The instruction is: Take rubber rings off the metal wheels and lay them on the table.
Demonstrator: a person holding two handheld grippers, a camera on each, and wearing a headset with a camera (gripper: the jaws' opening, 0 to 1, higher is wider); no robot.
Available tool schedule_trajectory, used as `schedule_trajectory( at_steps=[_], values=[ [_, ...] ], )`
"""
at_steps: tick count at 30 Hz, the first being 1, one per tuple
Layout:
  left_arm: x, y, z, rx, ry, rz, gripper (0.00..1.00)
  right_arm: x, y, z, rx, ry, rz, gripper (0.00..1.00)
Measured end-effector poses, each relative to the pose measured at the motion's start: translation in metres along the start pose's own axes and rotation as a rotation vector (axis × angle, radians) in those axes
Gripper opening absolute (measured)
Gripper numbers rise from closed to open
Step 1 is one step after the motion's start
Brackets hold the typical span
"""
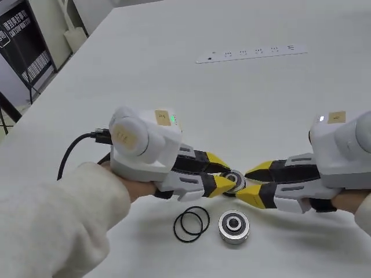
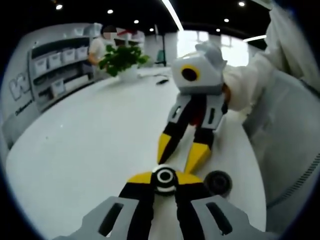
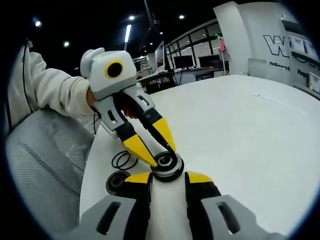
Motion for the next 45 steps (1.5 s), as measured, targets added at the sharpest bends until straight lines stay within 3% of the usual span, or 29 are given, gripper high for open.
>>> schedule_trajectory(
  at_steps=[8,18,23,34,45],
  values=[
    [-0.0005,-0.0014,0.0017,0.007,0.004,0.014,0.15,0.0000,-0.0005,0.0017,-0.002,0.006,-0.020,0.22],
    [-0.0008,-0.0028,0.0010,-0.009,0.012,-0.011,0.14,0.0006,-0.0003,0.0024,-0.008,0.008,-0.066,0.21],
    [-0.0019,-0.0029,0.0006,-0.012,0.016,-0.018,0.14,0.0022,-0.0021,0.0000,0.000,0.010,-0.082,0.15],
    [-0.0037,-0.0021,0.0001,-0.008,0.018,-0.022,0.14,0.0060,-0.0007,-0.0014,0.006,0.004,-0.126,0.13],
    [-0.0042,-0.0011,0.0003,-0.007,0.019,-0.018,0.14,0.0057,-0.0001,-0.0054,0.018,-0.028,-0.171,0.04]
  ],
)
Point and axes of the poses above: the centre of the closed fingertips' face, and the gripper's own axes: z roughly forward along the fingers, x roughly to its left, y roughly out of its top, the point moved 9 cm from there along -z, roughly backward along the fingers, and after that the axes turned 11 degrees about -y, right-handed, at the moved point
